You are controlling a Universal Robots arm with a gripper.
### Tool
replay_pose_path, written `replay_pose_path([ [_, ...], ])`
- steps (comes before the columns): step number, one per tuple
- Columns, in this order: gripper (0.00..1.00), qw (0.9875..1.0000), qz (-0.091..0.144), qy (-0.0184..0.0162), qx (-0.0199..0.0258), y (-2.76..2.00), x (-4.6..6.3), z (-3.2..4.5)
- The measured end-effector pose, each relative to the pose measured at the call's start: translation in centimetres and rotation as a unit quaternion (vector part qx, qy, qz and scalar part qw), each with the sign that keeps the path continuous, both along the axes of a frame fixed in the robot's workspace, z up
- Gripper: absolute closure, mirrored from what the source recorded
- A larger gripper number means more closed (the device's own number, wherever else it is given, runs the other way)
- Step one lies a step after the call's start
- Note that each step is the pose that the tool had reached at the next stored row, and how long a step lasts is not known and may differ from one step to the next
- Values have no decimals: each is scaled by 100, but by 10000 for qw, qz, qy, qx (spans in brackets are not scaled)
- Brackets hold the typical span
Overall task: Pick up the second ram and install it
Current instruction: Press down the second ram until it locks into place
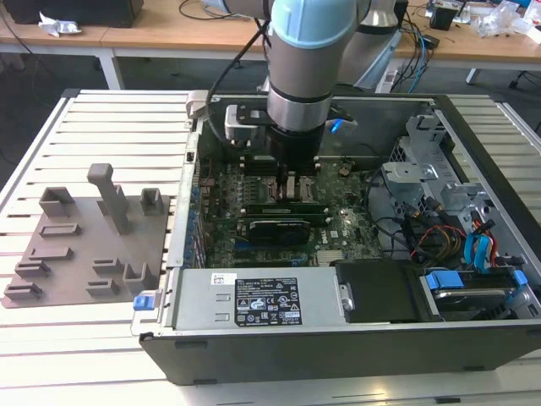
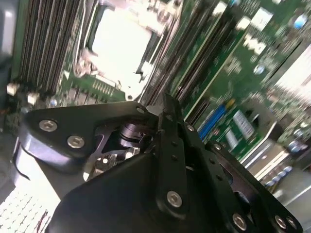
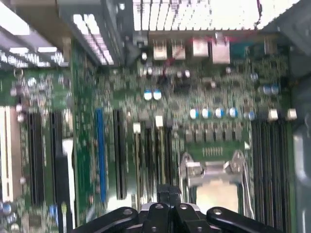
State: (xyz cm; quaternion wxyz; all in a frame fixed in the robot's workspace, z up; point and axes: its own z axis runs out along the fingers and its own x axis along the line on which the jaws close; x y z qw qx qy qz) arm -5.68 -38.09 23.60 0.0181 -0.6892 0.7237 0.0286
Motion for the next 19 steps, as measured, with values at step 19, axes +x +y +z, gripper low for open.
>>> replay_pose_path([
  [19,90,9994,-1,337,28,-25,294,279],
])
